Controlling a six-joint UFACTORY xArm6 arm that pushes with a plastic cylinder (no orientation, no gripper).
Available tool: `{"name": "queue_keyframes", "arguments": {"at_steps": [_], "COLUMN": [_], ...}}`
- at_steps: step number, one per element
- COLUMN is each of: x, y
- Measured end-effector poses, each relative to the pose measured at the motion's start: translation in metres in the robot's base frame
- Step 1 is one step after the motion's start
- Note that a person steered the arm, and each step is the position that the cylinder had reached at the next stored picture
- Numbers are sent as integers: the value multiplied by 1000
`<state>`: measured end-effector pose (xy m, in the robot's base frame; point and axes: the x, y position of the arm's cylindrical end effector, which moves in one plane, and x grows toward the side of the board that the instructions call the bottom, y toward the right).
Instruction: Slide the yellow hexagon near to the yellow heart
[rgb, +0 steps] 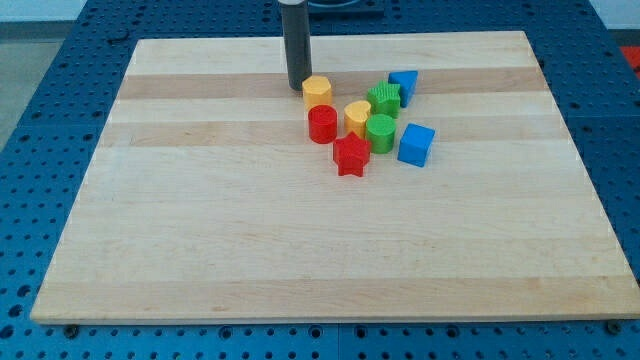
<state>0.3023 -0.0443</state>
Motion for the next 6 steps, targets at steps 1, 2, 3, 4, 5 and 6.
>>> {"name": "queue_keyframes", "arguments": {"at_steps": [1,2,3,4,5,6], "x": [14,23,31,31,31,17], "y": [0,2,8,19,18,17]}}
